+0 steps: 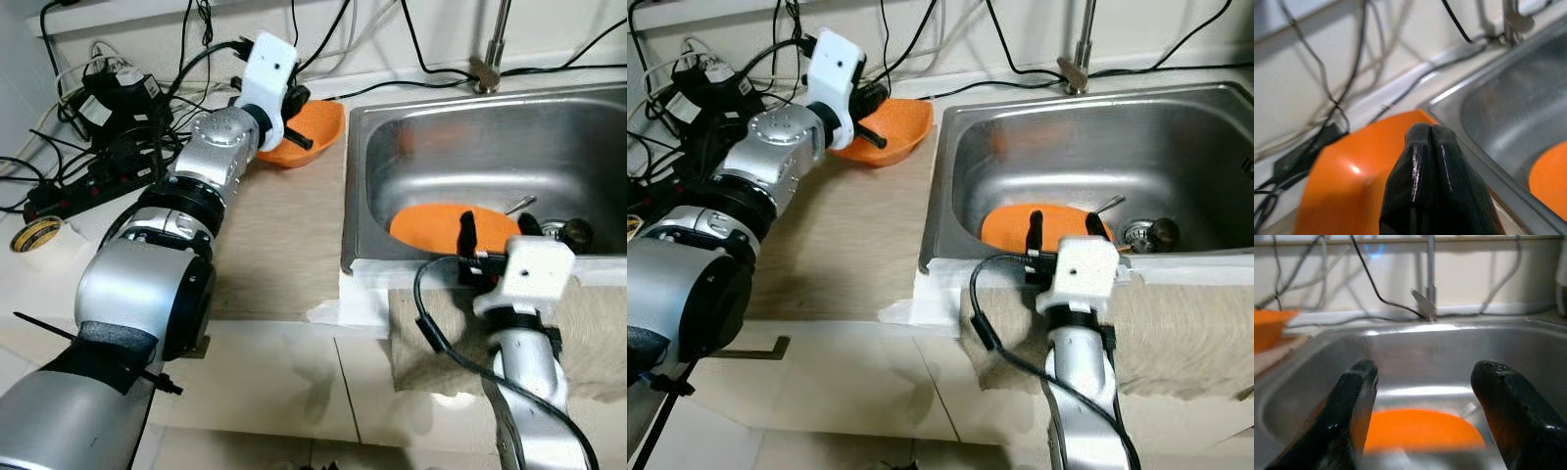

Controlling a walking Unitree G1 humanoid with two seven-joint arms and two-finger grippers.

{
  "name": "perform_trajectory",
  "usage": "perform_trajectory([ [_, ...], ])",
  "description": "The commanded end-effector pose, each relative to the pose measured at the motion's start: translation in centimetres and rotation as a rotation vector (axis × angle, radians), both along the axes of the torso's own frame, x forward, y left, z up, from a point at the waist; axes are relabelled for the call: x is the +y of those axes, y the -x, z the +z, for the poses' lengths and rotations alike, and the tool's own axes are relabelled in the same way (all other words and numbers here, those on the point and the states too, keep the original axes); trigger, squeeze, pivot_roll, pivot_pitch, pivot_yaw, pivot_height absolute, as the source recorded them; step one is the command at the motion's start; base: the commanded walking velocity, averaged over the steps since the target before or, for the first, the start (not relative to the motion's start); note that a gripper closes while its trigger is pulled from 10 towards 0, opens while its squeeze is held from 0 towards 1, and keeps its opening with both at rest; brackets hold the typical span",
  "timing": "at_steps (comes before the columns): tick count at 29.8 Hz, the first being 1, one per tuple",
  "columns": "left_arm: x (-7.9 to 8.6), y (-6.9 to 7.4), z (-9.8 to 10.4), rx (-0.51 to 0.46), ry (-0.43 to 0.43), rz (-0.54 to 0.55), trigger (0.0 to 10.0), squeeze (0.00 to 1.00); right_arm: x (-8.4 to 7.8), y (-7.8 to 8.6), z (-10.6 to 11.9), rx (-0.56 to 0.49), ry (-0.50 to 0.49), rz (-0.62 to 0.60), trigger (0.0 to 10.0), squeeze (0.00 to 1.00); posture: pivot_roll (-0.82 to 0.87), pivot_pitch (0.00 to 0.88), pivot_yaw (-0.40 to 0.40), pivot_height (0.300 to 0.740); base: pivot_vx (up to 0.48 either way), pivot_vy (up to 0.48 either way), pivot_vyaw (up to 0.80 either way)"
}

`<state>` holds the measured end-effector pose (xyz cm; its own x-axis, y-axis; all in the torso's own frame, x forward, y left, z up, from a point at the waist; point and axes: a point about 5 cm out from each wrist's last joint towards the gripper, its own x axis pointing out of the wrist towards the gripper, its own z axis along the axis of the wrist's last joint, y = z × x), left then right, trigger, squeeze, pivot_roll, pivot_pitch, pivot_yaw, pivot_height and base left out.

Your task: Kitchen organization

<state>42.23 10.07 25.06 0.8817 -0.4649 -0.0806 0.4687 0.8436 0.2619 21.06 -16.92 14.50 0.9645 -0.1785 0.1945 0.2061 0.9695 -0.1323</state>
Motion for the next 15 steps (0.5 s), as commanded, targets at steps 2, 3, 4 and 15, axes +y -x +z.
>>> perform_trajectory([
  [2,-0.1,-0.1,-0.2,0.019,-0.031,0.017,10.0,0.0,-0.7,2.0,-2.9,0.189,-0.005,-0.059,10.0,0.0,-0.41,0.114,0.236,0.732,0.0,0.0,0.0],
  [3,-0.1,0.0,-0.4,0.026,-0.034,0.022,10.0,0.0,-0.8,2.6,-3.0,0.205,-0.003,-0.065,10.0,0.0,-0.42,0.13,0.23,0.732,0.0,0.0,0.0],
  [4,-0.1,0.0,-0.4,0.026,-0.034,0.022,10.0,0.0,-0.8,2.6,-3.0,0.205,-0.003,-0.065,10.0,0.0,-0.42,0.13,0.23,0.732,0.0,0.0,0.0],
  [15,0.8,-0.2,-0.9,0.047,0.001,0.116,10.0,0.0,-1.1,5.1,-2.7,0.274,0.02,-0.082,10.0,0.0,-0.44,0.161,0.208,0.732,0.0,0.0,0.0],
])
